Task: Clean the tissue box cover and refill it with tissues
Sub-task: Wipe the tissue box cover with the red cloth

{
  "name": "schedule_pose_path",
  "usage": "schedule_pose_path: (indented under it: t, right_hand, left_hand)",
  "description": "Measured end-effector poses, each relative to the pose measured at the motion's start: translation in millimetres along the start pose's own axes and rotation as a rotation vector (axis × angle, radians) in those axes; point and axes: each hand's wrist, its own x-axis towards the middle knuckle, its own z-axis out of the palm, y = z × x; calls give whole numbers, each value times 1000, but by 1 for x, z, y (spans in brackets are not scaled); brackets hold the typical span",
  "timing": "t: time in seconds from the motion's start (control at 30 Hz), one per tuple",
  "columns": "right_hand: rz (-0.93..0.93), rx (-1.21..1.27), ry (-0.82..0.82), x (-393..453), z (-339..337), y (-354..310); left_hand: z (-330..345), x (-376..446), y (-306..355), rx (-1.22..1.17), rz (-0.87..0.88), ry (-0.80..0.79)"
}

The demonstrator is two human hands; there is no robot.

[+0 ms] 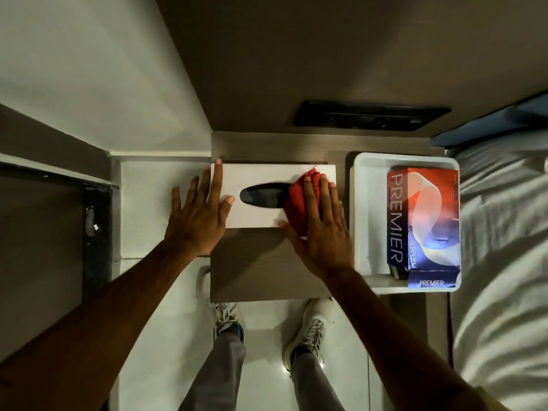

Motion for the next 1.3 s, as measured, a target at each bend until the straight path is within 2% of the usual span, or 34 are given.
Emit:
schedule_pose_path:
  t: [0.3,0.4,0.43,0.53,0.63,0.8,0.93,1.07,1.17,1.23,1.3]
  right_hand:
    - [5,25,-126,-21,-19,3]
    - [42,118,-181,-36,-39,13]
    - [79,196,-160,-43,-46,18]
    - [232,410,48,-69,-69,42]
    - [349,350,182,-81,-73,74]
    - [443,263,166,-68,-44,99]
    - [415,104,28,-68,-15,103]
    - [325,25,-10,-82,-17,104]
    - [281,69,89,-91,-36,100]
    - [228,156,218,-84,-49,86]
    - [194,255,252,-66,-57,65]
  left_hand:
    - [-3,-5,9,134,-40,44]
    - [-8,-6,14,179,-50,45]
    - [-9,-7,16,189,-58,50]
    - [-8,-12,26,178,-69,94]
    - [-2,-18,40,82,-78,127]
    - [9,-27,57,-113,-160,175]
    - [11,-28,63,-158,-216,186]
    - [9,-29,62,-266,-266,179]
    - [11,-27,69,-388,-325,186]
    - [10,-22,72,-479,-437,195]
    - [8,-14,74,-549,-549,199]
